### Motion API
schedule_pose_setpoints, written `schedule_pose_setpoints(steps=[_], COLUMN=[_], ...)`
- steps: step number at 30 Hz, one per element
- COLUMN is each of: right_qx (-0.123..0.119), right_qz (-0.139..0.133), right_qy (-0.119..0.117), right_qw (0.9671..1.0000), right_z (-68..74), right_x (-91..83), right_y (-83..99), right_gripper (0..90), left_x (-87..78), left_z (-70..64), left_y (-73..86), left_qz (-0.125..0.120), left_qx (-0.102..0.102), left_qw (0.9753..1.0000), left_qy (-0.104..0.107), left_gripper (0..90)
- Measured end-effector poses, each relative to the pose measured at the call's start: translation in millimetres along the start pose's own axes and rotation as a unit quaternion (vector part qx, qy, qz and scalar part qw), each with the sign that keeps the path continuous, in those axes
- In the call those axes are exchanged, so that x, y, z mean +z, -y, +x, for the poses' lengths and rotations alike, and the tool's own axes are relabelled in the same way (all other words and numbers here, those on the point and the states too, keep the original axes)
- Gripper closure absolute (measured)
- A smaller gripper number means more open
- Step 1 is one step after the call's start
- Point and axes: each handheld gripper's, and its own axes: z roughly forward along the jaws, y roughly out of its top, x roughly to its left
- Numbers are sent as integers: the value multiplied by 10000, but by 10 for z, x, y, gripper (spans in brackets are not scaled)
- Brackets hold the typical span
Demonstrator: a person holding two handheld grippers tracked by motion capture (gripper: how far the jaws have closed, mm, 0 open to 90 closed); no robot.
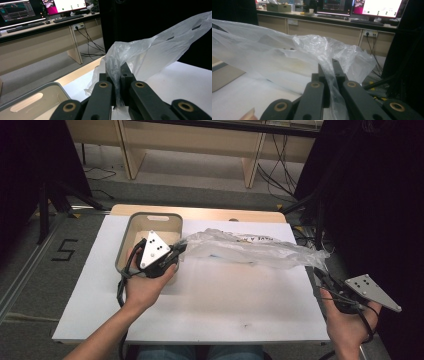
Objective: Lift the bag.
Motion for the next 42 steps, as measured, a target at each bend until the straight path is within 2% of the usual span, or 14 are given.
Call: schedule_pose_setpoints(steps=[24, 35, 42], right_qx=[0, 12, 34], right_qz=[-111, -199, -278], right_qy=[60, 109, 122], right_qw=[9999, 9997, 9995], right_z=[-12, -24, -36], right_x=[-38, -83, -96], right_y=[-43, -84, -113], right_gripper=[900, 900, 900], left_x=[-41, -80, -53], left_z=[-37, -97, -79], left_y=[-106, -313, -445], left_qz=[-194, -526, -623], left_qx=[41, 57, 70], left_qw=[9998, 9985, 9980], left_qy=[7, 110, 119], left_gripper=[891, 891, 891])
